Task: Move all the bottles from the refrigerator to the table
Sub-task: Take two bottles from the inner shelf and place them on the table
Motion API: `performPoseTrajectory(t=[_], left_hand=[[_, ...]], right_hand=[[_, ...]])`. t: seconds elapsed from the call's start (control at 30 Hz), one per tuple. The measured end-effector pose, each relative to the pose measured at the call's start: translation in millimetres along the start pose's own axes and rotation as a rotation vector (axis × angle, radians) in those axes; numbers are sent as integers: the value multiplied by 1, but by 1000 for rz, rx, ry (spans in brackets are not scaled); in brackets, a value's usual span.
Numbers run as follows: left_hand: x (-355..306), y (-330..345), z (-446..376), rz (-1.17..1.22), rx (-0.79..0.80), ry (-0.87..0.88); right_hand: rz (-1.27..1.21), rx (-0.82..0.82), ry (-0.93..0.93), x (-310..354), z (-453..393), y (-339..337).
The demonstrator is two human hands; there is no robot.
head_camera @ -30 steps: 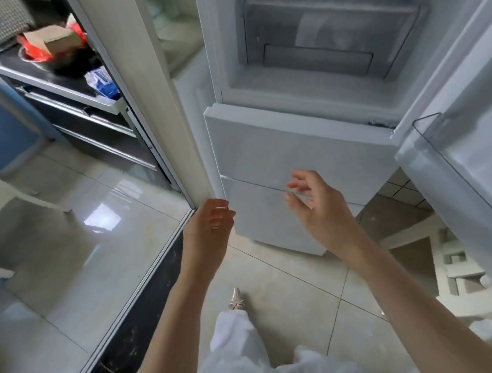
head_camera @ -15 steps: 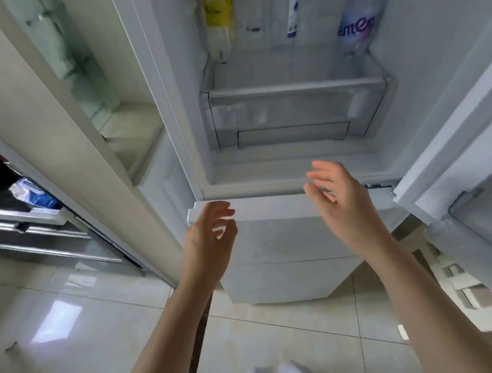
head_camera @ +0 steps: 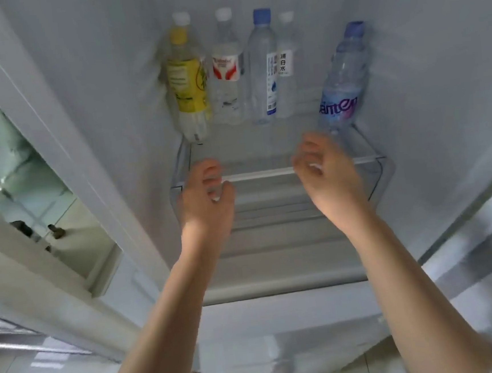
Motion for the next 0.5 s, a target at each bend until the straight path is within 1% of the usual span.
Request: performPoseTrajectory(t=[0.07, 0.13, 0.3, 0.4, 0.5], left_hand=[[-9, 14, -31, 13, -39, 21], [-13, 23, -56, -38, -80, 22], [-11, 36, -118, -67, -269, 38], [-10, 38, -139, -97, -378, 76], [-8, 43, -153, -93, -414, 95]], right_hand=[[-13, 14, 17, -4, -32, 8], [-40, 3, 33, -10, -59, 17], [-35, -23, 51, -26, -127, 43], [-27, -30, 80, -35, -156, 55], [-52, -46, 79, -43, -178, 67]])
Point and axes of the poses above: each hand's wrist, its own z-axis away from the middle knuckle, its own y-axis out of the palm, x = y × z, the point moved 4 cm from there along -z, towards the middle knuckle, and after that the axes turned 7 degrees about -y, right-handed, at the moved point
